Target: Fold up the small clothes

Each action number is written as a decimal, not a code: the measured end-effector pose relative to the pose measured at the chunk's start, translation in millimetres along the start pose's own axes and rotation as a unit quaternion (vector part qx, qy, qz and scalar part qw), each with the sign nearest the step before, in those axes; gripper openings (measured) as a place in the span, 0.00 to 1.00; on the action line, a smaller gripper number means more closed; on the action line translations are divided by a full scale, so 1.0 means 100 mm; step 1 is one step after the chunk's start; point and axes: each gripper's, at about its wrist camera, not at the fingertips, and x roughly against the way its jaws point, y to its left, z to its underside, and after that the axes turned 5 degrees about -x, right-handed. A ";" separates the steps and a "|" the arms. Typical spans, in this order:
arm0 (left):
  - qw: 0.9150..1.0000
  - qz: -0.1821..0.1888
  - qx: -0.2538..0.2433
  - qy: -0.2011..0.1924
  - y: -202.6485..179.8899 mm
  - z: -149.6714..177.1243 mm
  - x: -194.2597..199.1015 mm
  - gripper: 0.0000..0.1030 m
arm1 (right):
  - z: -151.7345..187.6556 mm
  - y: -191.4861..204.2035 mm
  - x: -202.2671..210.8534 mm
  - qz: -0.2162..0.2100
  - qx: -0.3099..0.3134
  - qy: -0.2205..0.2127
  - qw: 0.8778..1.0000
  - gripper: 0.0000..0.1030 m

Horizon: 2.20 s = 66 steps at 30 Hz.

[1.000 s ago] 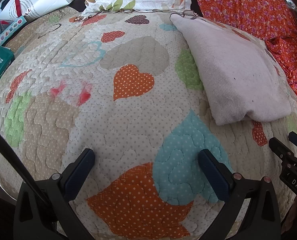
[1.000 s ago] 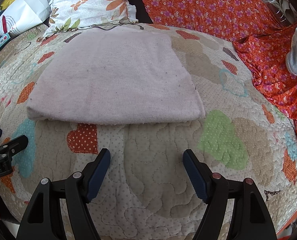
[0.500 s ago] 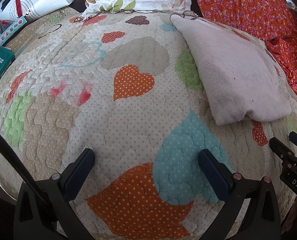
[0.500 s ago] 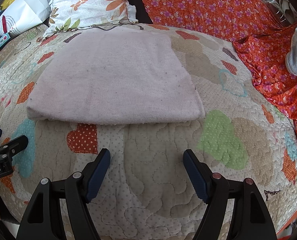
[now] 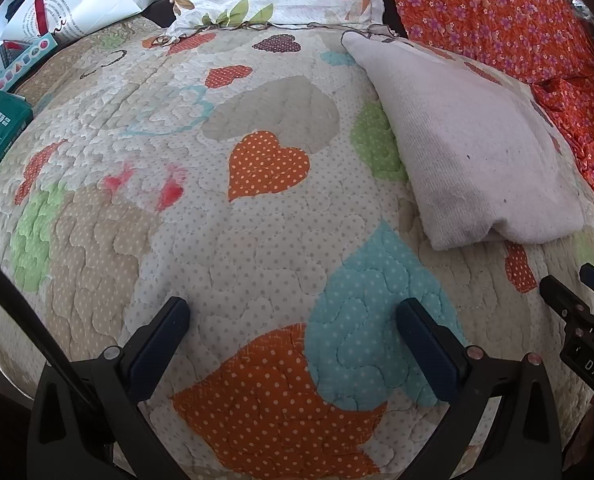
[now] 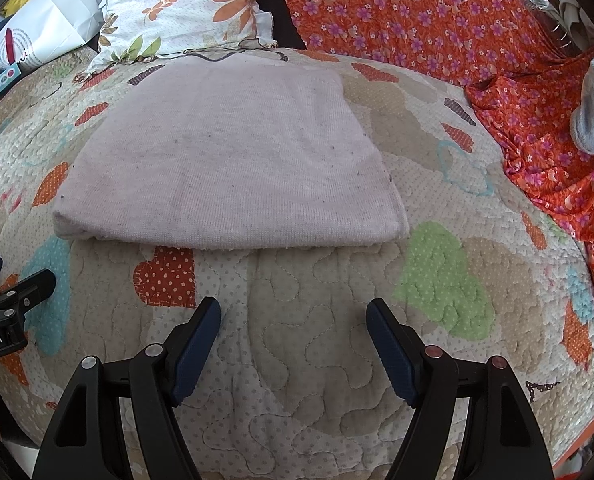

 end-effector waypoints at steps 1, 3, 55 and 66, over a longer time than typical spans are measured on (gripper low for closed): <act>1.000 0.000 0.000 0.000 0.01 0.01 0.01 1.00 | 0.00 0.00 0.00 0.001 0.001 0.000 1.000 0.78; 1.000 0.000 0.001 0.000 0.00 0.02 0.01 1.00 | 0.00 0.02 0.01 0.002 0.001 -0.001 1.000 0.78; 0.998 -0.025 0.000 -0.059 0.01 -0.06 0.29 1.00 | 0.00 0.06 0.18 0.021 -0.010 -0.038 0.999 0.80; 0.998 -0.013 0.028 -0.045 0.13 -0.07 0.26 1.00 | 0.03 0.15 0.15 0.021 0.003 -0.032 0.999 0.80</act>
